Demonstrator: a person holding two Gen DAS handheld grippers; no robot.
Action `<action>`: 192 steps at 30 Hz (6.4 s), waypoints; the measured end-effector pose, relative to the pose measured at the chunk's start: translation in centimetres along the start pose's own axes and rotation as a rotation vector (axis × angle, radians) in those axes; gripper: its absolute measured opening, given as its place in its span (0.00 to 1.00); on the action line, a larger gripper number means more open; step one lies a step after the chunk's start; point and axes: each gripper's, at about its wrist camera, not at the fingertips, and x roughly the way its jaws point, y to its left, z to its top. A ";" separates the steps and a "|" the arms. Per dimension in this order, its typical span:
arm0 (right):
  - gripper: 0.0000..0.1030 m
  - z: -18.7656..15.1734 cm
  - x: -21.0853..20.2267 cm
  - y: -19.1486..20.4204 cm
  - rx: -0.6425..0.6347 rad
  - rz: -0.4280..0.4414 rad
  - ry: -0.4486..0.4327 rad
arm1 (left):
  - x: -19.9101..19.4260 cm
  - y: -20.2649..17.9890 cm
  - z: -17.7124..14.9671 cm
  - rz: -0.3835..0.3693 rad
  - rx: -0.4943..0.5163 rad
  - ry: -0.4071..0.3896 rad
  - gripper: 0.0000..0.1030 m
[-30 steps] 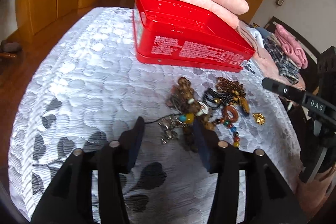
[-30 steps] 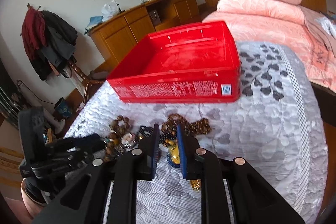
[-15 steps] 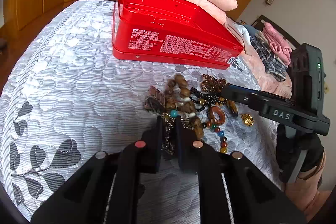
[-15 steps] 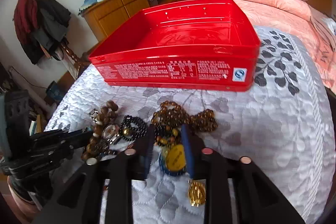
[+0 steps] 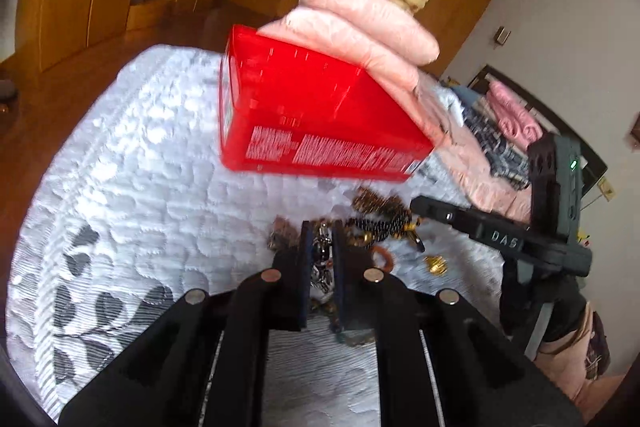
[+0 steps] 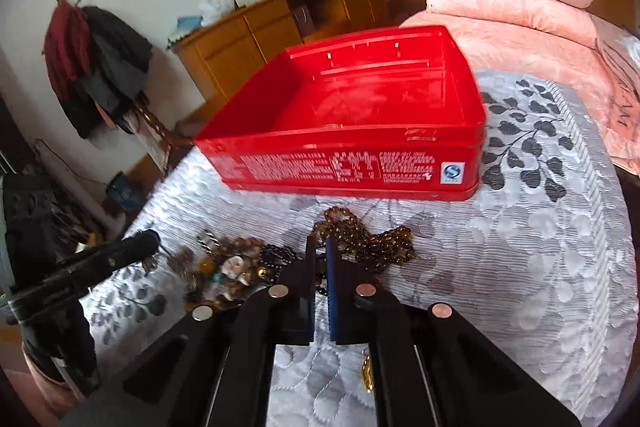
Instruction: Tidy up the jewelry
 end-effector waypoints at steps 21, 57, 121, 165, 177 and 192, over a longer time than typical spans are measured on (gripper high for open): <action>0.04 4.5 -6.3 2.1 -0.069 0.021 -0.153 | -2.1 -2.9 4.9 -0.086 0.051 -0.109 0.08; 0.10 12.2 1.8 -2.2 -0.025 -0.067 -0.110 | 7.1 0.2 13.5 -0.011 0.019 -0.057 0.28; 0.30 -6.3 -0.6 0.5 0.046 -0.259 0.049 | 2.1 -5.1 -6.8 0.239 0.117 0.090 0.71; 0.24 -8.9 -3.8 -0.2 0.085 -0.223 0.023 | 4.6 -9.5 -8.0 0.095 0.213 0.203 0.26; 0.25 -9.0 -3.0 0.2 0.063 -0.239 0.034 | 4.9 -8.6 -8.1 0.120 0.175 0.175 0.07; 0.24 -8.4 -5.1 1.7 0.033 -0.213 -0.022 | 2.0 -8.5 -6.8 0.096 0.136 0.079 0.07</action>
